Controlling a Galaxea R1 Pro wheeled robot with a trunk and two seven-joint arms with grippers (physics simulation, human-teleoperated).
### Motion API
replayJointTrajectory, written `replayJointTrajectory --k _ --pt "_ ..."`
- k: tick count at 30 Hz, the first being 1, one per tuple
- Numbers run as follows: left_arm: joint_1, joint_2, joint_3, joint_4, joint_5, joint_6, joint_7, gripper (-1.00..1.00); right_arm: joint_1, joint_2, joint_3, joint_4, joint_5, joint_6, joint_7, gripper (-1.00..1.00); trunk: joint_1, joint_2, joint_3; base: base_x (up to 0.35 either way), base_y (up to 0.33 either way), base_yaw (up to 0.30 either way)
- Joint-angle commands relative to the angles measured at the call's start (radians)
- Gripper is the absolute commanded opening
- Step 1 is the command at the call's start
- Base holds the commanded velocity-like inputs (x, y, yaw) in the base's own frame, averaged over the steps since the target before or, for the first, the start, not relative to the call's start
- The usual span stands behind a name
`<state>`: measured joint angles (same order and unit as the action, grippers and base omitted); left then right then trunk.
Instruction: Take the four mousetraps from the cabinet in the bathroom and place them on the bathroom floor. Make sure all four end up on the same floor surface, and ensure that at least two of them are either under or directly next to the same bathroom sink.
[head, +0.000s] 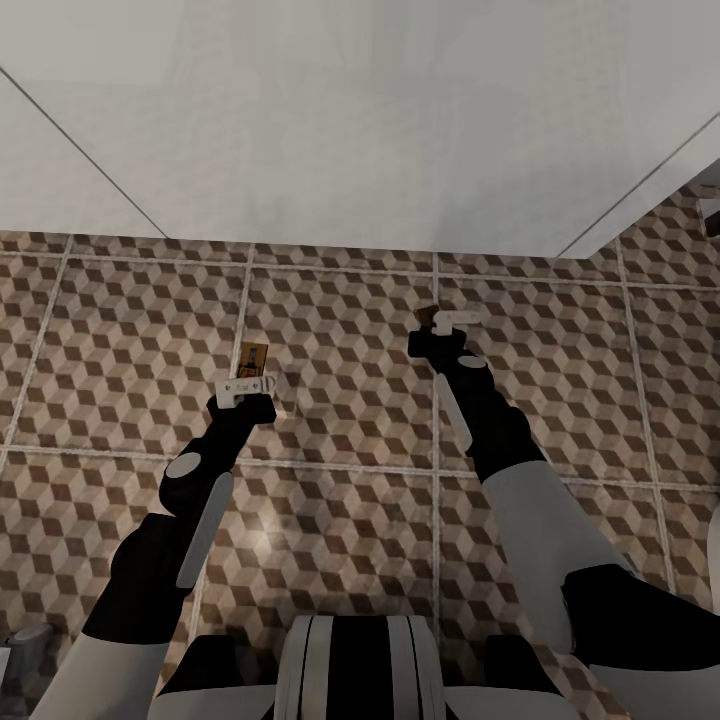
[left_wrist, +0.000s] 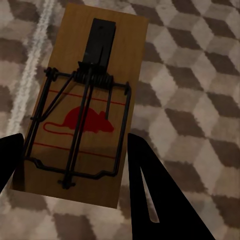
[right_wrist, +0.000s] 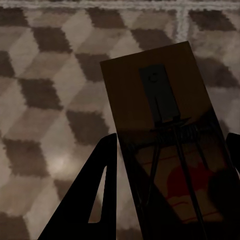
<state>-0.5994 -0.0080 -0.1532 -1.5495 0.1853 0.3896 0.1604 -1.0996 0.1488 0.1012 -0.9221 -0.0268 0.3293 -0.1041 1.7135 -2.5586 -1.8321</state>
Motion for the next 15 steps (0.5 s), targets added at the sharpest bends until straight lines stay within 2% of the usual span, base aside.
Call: replayJointTrajectory --k 1,11,15 --pt "0.000 0.000 -0.002 -0.001 0.007 0.005 0.010 -1.00 0.000 0.000 0.002 -0.001 -0.005 0.005 -0.005 -1.00 0.000 0.000 -0.001 0.000 0.000 0.000" --pt "0.000 -0.003 -0.003 0.000 0.008 0.005 0.010 -1.00 0.000 0.000 0.002 -0.003 -0.005 0.005 -0.005 -1.00 0.000 0.000 -0.001 0.000 0.000 0.000" --pt "0.000 -0.023 -0.004 -0.001 0.008 0.009 0.013 -1.00 0.000 0.000 0.003 -0.002 -0.005 0.005 -0.005 -1.00 0.000 0.000 -0.001 0.000 0.000 0.000"
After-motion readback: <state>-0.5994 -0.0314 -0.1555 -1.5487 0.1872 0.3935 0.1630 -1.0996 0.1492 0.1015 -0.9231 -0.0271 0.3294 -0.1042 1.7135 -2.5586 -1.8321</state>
